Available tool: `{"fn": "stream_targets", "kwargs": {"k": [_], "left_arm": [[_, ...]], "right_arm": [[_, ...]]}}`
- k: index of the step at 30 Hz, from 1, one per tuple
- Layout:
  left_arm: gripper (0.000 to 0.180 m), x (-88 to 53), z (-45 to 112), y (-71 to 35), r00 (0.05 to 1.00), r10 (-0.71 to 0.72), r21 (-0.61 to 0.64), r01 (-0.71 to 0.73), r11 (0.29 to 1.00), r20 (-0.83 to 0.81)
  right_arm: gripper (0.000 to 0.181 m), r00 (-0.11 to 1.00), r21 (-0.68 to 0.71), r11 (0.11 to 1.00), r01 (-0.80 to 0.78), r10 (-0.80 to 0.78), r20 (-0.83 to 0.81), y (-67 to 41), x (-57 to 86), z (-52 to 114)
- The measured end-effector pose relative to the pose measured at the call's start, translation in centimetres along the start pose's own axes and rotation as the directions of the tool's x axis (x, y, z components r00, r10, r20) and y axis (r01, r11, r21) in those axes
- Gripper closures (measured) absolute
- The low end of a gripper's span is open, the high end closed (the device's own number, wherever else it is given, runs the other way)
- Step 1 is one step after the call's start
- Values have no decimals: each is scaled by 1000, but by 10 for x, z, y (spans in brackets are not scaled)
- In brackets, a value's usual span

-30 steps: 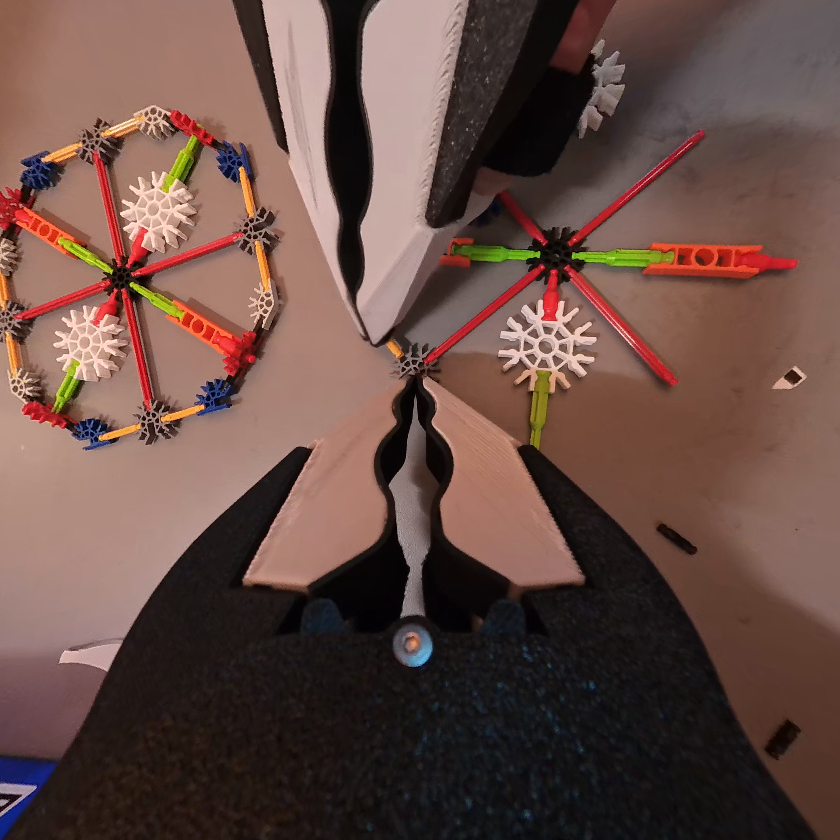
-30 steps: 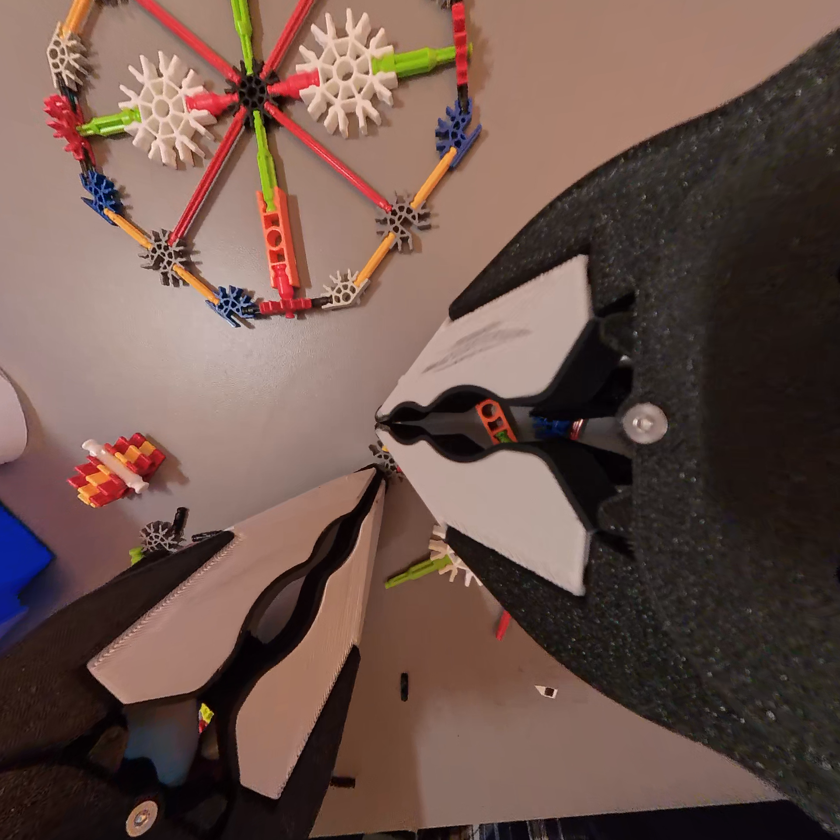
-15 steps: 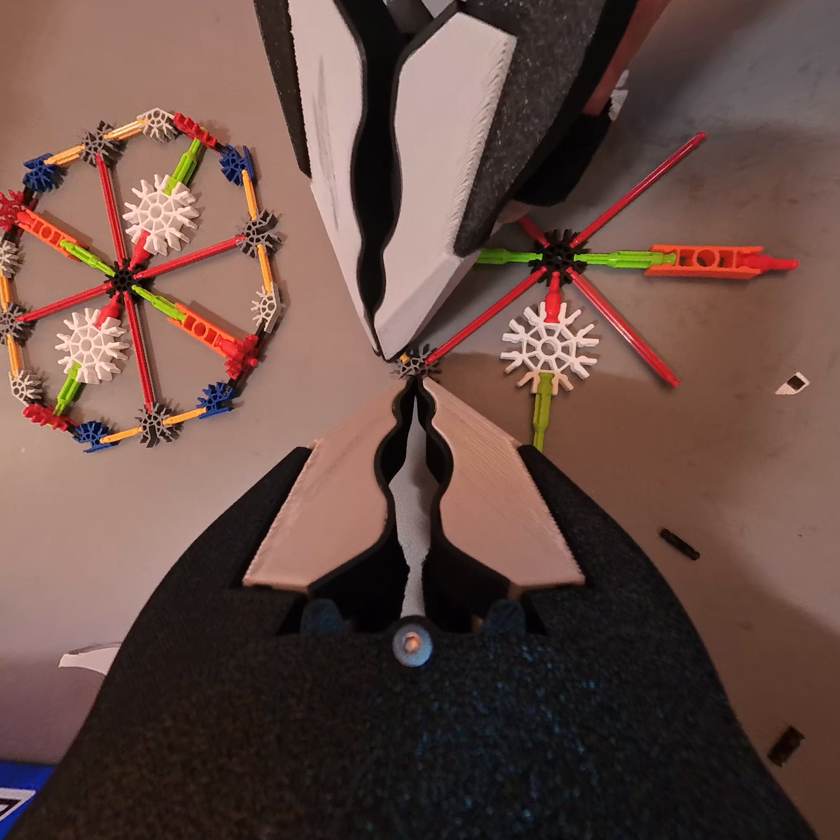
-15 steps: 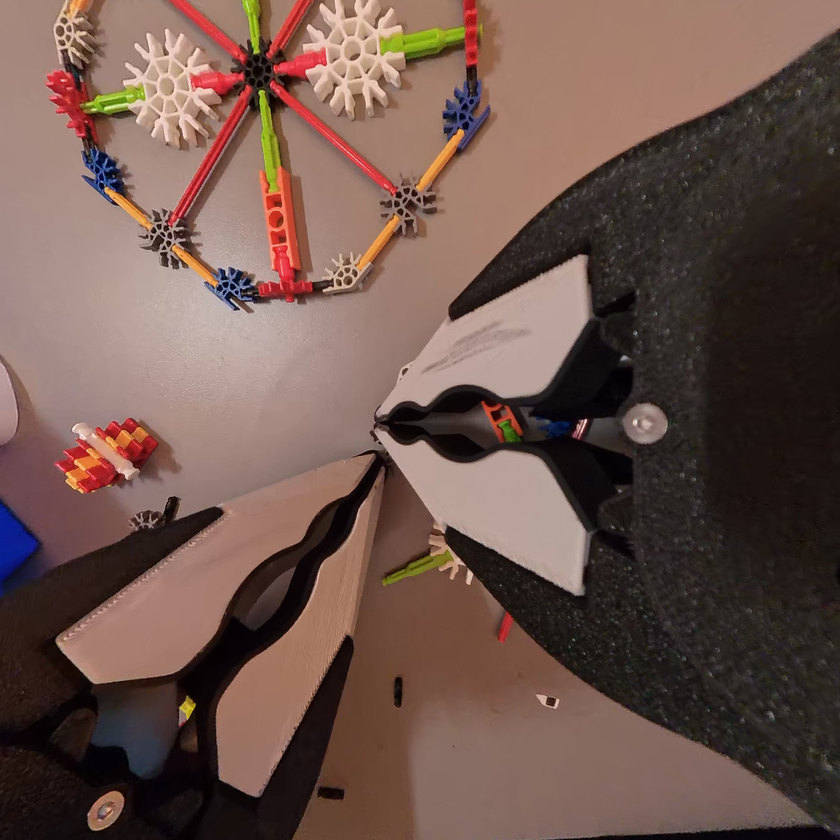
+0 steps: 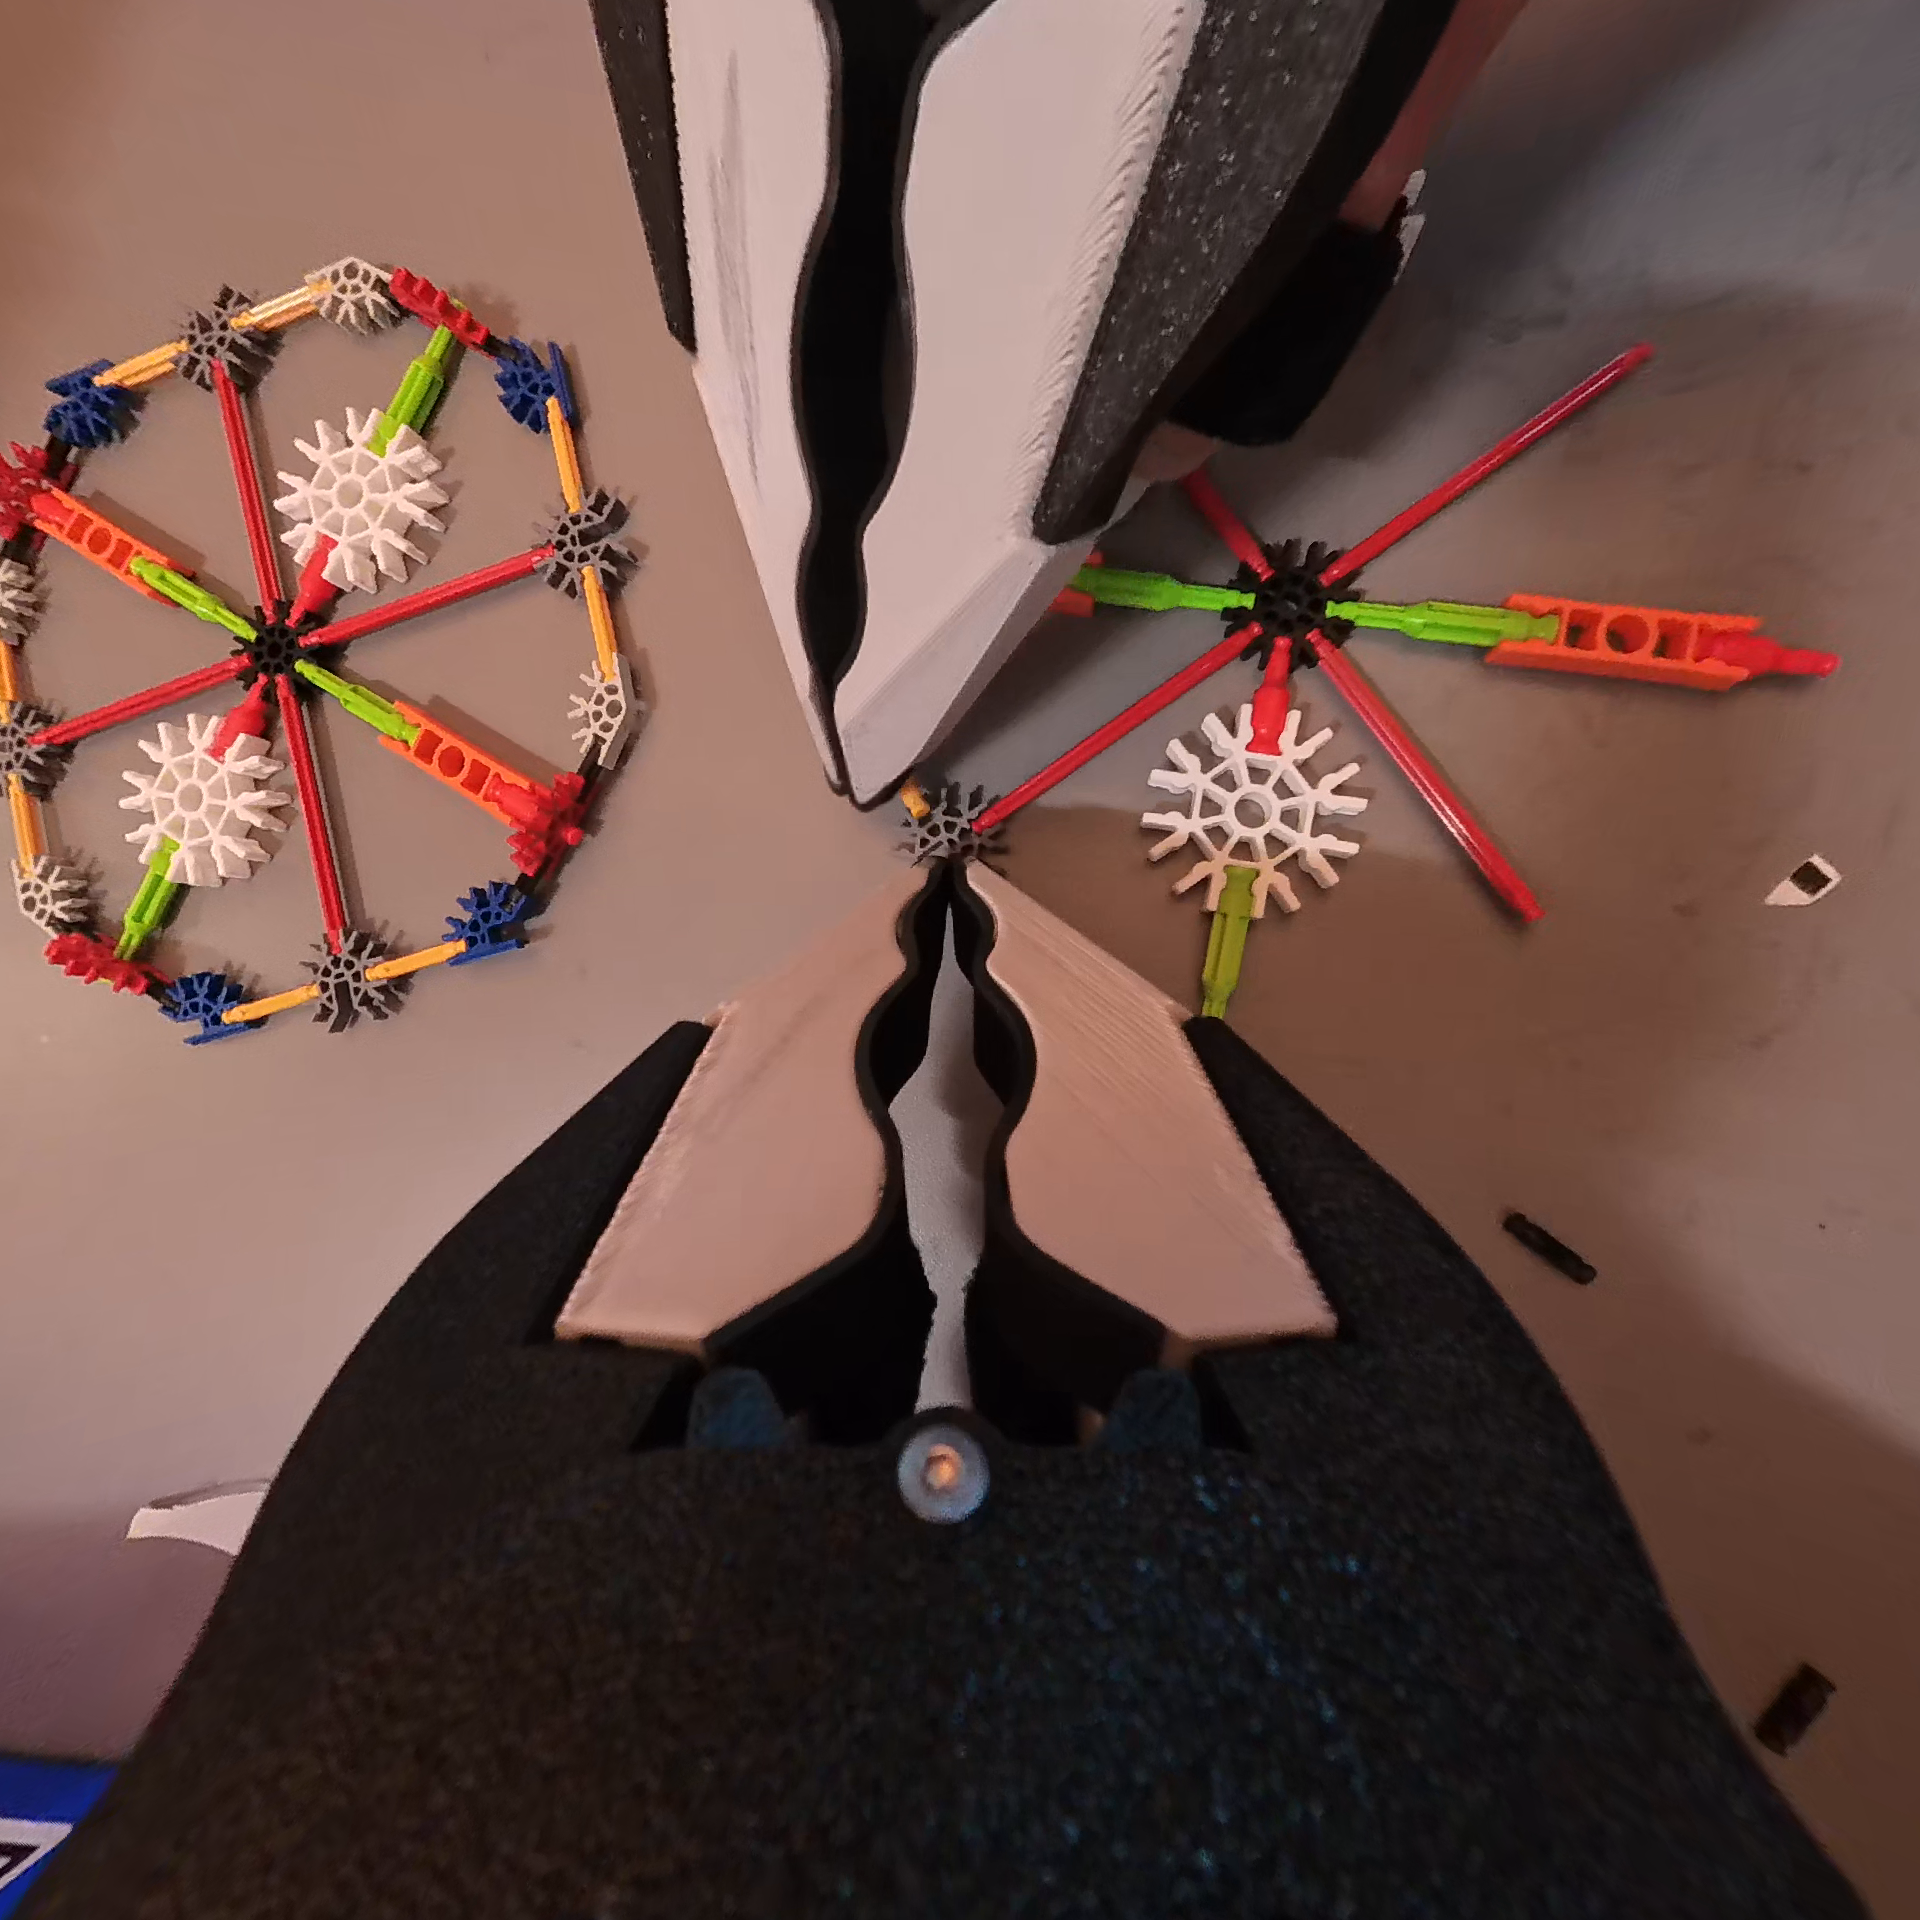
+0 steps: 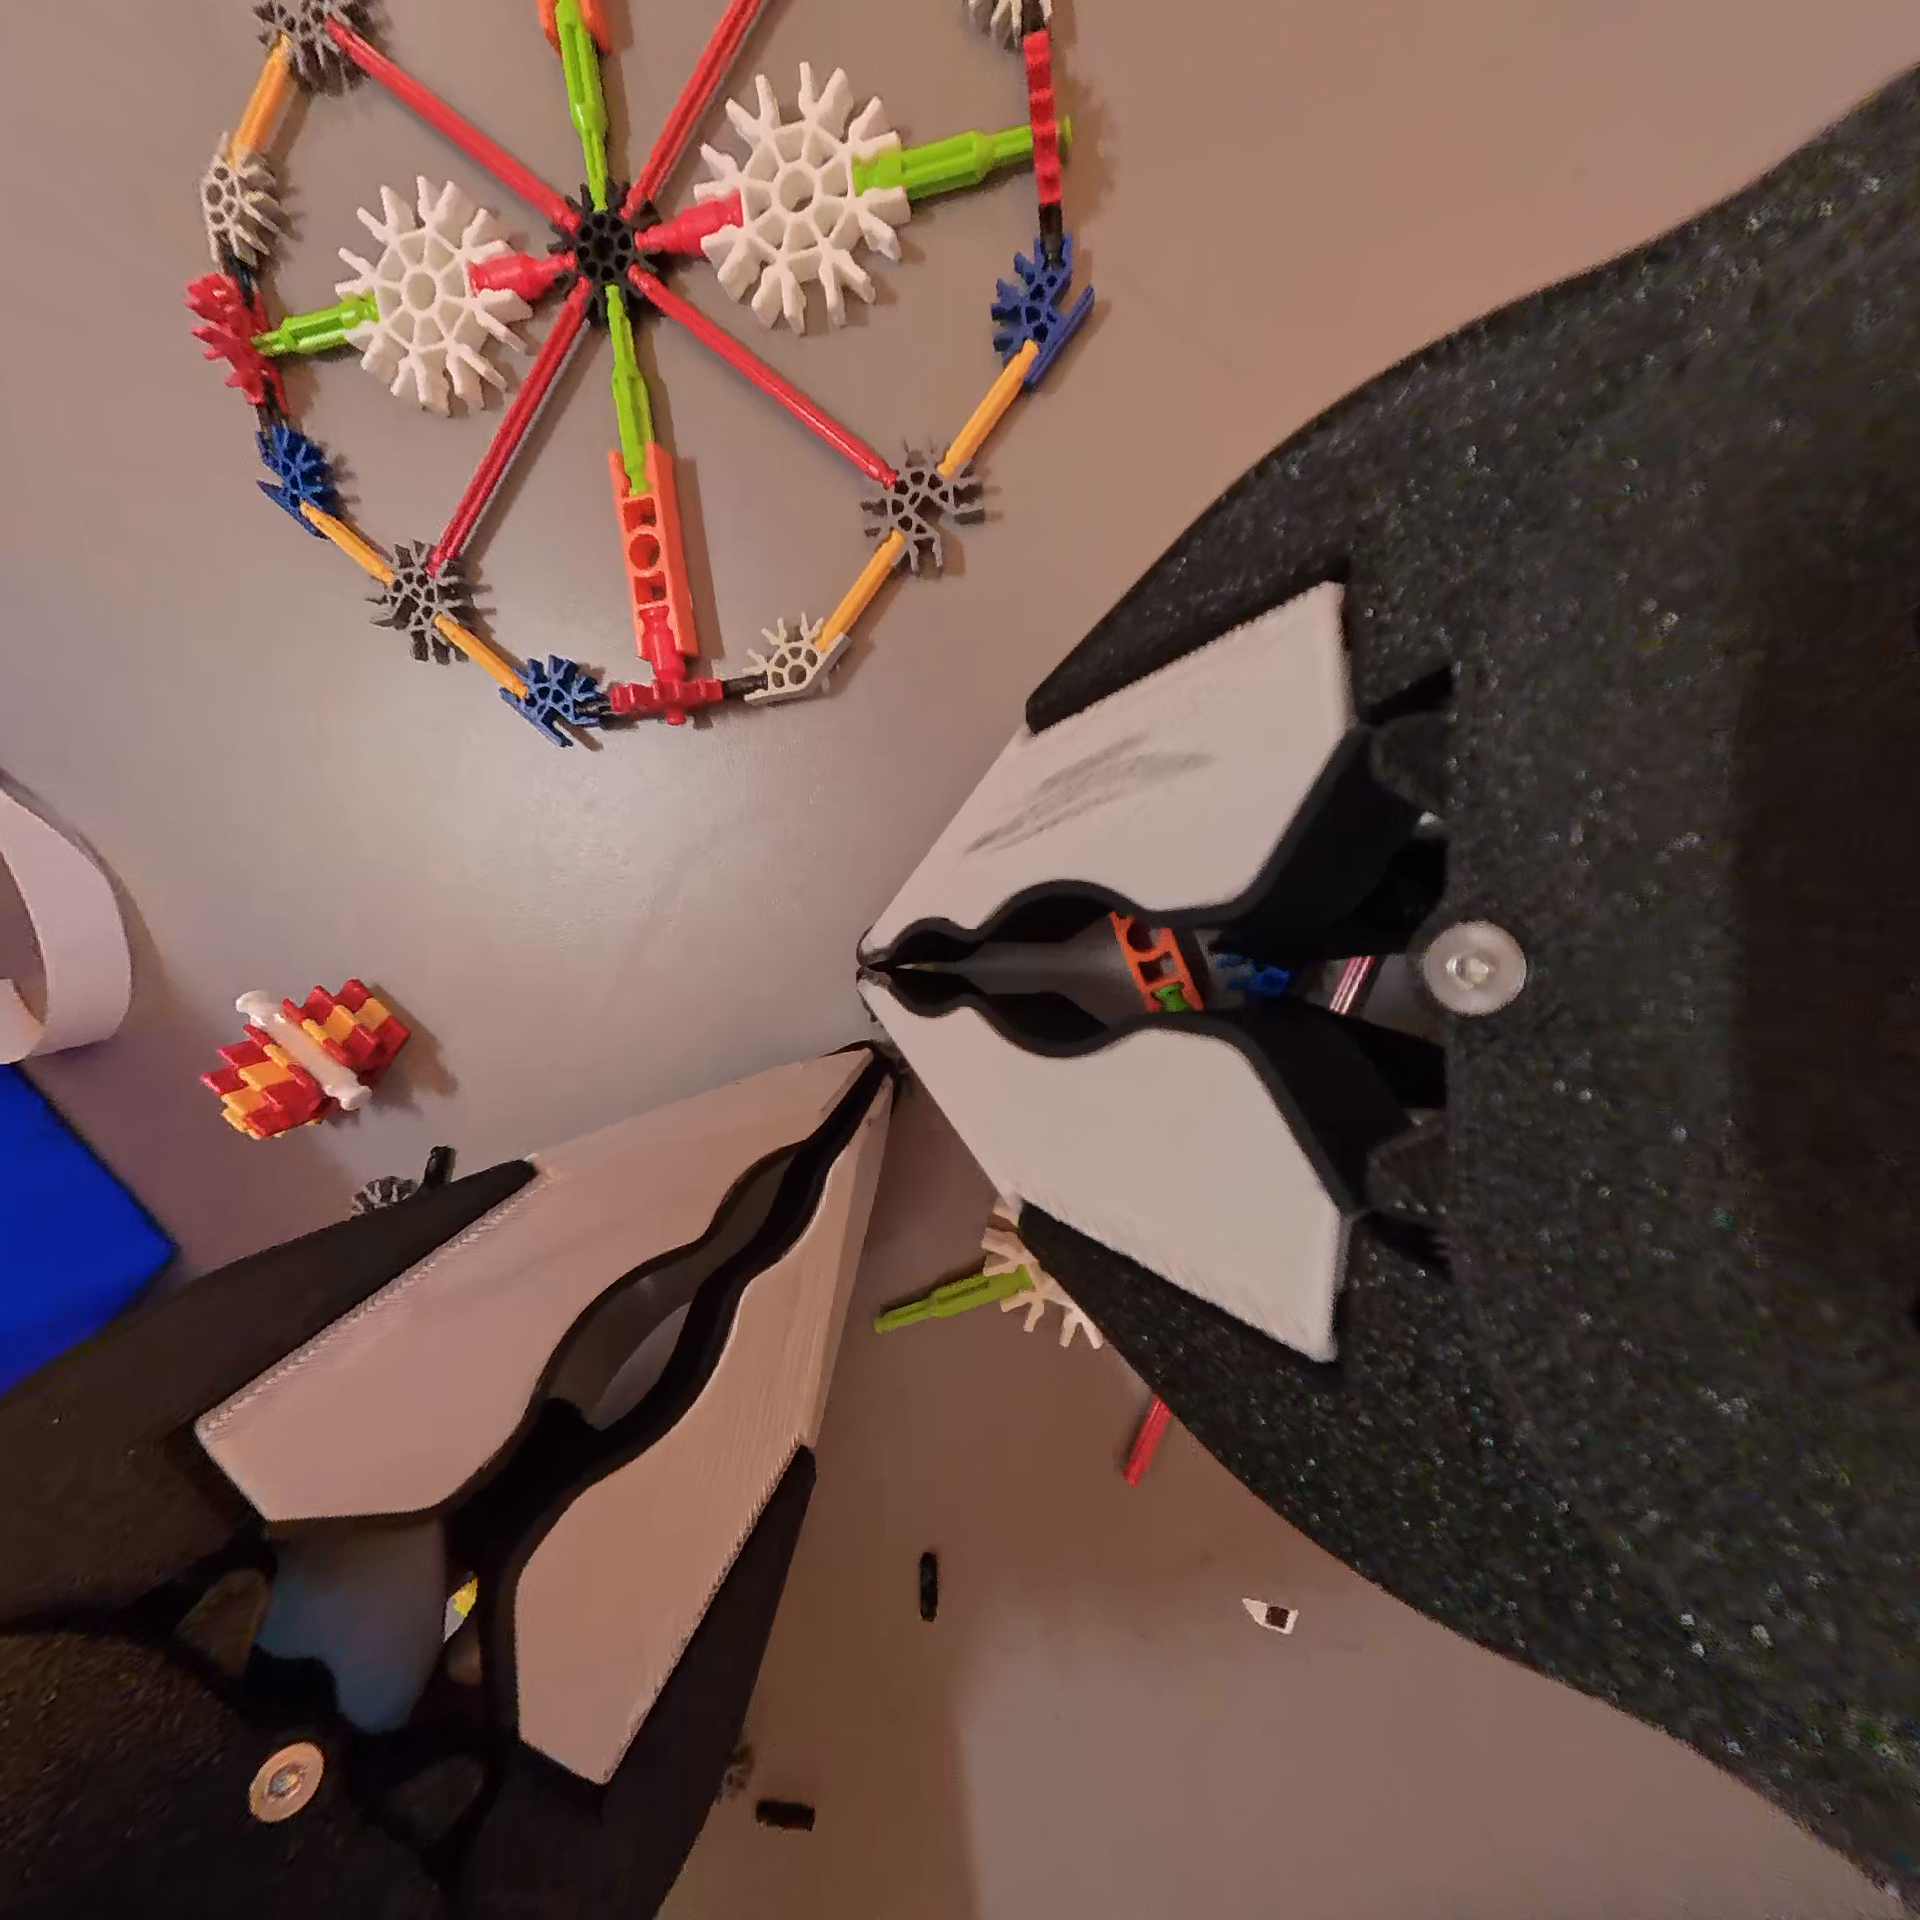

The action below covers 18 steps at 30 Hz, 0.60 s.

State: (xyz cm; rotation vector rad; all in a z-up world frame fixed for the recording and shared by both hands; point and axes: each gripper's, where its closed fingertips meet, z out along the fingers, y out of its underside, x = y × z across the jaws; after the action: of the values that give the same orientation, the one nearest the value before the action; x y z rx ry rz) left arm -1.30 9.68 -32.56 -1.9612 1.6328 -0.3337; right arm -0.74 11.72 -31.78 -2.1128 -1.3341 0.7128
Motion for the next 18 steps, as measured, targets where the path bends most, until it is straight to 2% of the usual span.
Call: {"fn": "stream_targets", "kwargs": {"k": [18], "left_arm": [[180, 1, 0, -1, 1000, 2, -2, -2, 1000, 4]], "right_arm": [[181, 999, -7, 999, 50, -50, -13, 7, -6, 4]]}}
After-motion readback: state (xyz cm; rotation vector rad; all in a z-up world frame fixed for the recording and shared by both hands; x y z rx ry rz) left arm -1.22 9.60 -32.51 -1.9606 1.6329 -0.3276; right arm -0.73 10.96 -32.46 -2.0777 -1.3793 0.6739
